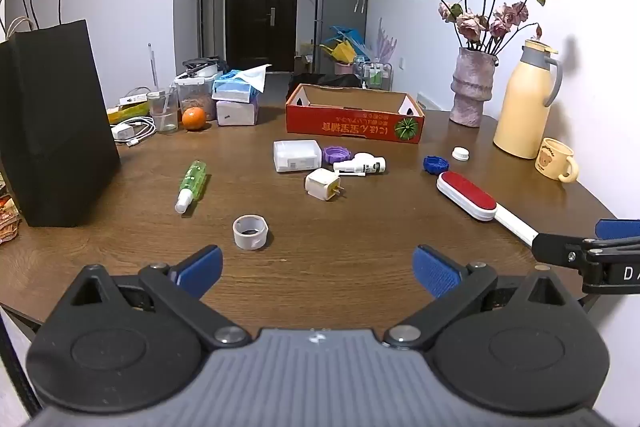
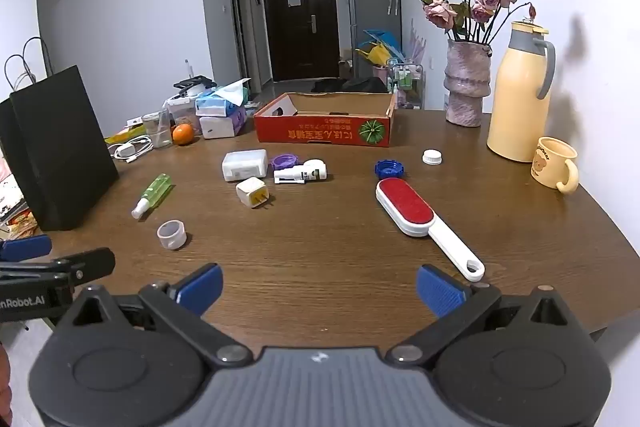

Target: Organize rigid objects

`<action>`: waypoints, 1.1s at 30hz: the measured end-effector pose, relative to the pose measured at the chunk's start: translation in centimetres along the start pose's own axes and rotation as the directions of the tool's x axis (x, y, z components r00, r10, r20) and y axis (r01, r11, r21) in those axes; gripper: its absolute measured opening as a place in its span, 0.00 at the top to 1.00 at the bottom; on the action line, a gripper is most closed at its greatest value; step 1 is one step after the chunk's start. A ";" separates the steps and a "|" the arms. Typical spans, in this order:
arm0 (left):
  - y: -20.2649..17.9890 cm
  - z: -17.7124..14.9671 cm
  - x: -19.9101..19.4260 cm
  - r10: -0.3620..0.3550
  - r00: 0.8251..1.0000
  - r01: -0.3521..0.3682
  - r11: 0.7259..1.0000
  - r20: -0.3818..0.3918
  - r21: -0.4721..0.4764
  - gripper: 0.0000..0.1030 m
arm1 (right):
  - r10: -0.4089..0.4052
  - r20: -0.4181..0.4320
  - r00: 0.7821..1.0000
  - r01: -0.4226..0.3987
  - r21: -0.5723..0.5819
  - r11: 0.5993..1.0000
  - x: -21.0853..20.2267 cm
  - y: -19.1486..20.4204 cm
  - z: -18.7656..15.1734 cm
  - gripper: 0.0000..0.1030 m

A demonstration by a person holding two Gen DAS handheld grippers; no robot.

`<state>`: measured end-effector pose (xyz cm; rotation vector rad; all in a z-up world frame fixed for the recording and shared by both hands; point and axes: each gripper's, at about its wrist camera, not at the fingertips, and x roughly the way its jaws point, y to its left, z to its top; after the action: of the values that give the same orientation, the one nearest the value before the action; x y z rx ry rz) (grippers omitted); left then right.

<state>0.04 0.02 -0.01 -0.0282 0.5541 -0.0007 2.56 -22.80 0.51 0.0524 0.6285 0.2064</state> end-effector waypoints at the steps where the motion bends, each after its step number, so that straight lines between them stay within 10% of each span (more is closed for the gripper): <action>1: 0.0 0.0 0.0 0.002 1.000 -0.002 1.000 -0.001 0.001 0.00 | 0.002 0.000 1.000 -0.002 0.000 1.000 0.0 0.0 0.0 0.00; 33: 0.0 0.0 0.1 0.009 1.000 -0.009 1.000 -0.006 -0.001 0.00 | -0.005 0.000 1.000 0.005 -0.010 1.000 0.1 0.2 0.0 0.00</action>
<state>0.15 0.06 -0.05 -0.0264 0.5600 0.0081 2.57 -22.54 0.46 0.0407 0.6273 0.2045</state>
